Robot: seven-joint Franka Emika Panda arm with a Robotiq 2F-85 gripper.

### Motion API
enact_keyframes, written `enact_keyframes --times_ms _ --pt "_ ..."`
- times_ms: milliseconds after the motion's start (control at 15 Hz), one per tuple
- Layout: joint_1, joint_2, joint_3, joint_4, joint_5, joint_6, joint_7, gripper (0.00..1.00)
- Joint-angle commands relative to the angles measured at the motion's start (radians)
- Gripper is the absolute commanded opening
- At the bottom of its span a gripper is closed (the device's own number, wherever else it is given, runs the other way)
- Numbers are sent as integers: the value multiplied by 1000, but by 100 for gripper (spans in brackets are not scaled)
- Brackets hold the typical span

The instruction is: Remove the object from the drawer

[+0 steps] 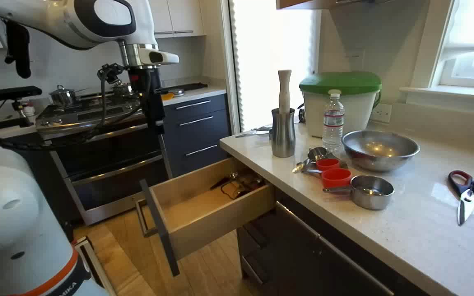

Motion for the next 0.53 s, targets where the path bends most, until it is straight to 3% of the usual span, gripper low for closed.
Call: enact_keyframes --times_ms 0,467 --pt "7 2 -6 1 -4 -2 4 100" --pt "2 35 0 8 -13 23 4 100"
